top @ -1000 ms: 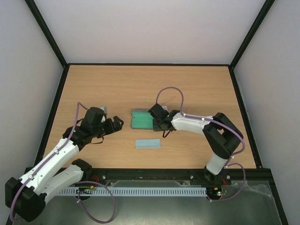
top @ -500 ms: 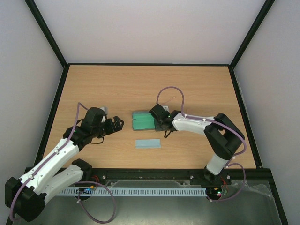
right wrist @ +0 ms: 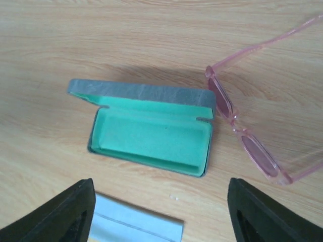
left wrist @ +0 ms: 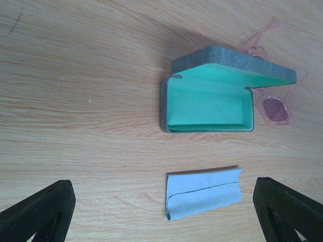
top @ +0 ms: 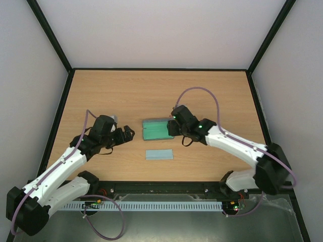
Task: Organize the sunglasses
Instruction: Pick up the glasses cleaning cloth from the center of the board.
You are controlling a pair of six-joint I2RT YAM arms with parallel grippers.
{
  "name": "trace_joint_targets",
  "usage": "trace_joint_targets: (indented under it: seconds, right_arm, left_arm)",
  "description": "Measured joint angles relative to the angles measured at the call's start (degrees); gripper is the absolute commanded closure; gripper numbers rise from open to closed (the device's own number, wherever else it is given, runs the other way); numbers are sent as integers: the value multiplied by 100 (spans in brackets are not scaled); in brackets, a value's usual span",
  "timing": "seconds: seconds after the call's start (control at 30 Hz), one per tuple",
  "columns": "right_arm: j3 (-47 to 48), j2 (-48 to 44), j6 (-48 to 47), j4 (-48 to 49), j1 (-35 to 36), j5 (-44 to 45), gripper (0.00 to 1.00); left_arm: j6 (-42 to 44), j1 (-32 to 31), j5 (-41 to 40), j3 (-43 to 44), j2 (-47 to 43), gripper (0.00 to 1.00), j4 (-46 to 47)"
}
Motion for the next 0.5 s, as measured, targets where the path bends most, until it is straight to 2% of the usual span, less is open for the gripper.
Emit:
trace_joint_targets:
  seconds: [0.07,0.1,0.3,0.5]
  right_arm:
    - [-7,-278,-26,-177,-13,-142,3]
    - [-15,-367,-39,-278,-24,-216,1]
    - [-131,-680,11,-815,-160,-710,1]
    - [-166,-822,391,-1069,-249,-1220,1]
  left_arm:
    - [-4,0,50,0,-61,1,4]
    - [-9,0,74,-2,-122,1,4]
    - [-105,0,227,-81,-695,1,66]
    - [-109,0,533,-214,-765,1,164]
